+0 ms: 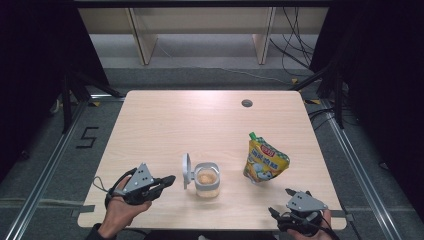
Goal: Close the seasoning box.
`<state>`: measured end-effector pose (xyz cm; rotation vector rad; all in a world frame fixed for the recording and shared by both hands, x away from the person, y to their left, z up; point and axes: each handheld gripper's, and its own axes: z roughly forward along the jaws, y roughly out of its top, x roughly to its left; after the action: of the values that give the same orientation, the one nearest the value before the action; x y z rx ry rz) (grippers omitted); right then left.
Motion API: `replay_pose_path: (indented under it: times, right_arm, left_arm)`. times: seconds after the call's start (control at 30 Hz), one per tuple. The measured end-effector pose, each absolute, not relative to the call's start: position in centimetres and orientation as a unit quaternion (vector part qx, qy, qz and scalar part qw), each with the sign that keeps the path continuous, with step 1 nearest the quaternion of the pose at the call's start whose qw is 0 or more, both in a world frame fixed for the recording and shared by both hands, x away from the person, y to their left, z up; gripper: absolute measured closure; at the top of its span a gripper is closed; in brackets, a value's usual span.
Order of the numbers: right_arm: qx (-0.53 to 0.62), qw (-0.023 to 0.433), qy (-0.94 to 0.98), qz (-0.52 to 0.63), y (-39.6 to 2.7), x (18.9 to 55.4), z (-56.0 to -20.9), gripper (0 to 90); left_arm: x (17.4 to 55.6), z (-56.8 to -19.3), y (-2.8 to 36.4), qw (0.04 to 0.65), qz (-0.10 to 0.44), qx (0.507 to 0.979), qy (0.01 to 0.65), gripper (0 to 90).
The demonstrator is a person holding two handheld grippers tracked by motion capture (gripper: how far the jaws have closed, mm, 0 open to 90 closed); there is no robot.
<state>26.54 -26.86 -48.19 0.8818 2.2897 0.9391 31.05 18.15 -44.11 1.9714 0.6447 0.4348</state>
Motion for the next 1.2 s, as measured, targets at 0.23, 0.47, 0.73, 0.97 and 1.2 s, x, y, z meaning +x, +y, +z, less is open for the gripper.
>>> replay_pose_path:
  times: [0.23, 0.47, 0.73, 0.97, 1.2]
  right_arm:
    - [0.337, 0.25, 0.839, 0.346, -26.9, 26.4, -48.2, 20.0]
    - [0.347, 0.241, 0.838, 0.345, -27.0, 26.4, -48.4, 20.0]
    - [0.337, 0.245, 0.84, 0.347, -27.1, 26.6, -48.4, 19.9]
    - [0.343, 0.242, 0.839, 0.346, -27.0, 26.5, -48.4, 19.9]
    - [0.343, 0.243, 0.839, 0.344, -27.0, 26.5, -48.4, 20.0]
  left_arm:
    - [31.2, -43.7, 17.8, 0.494, 0.179, 0.809, 0.264, 89.3]
    - [31.5, -43.6, 17.9, 0.49, 0.184, 0.812, 0.258, 89.3]
    - [31.8, -43.4, 18.0, 0.486, 0.183, 0.815, 0.259, 89.2]
    - [31.9, -42.7, 17.6, 0.488, 0.183, 0.814, 0.258, 89.3]
    - [32.1, -42.2, 16.9, 0.49, 0.184, 0.816, 0.247, 89.3]
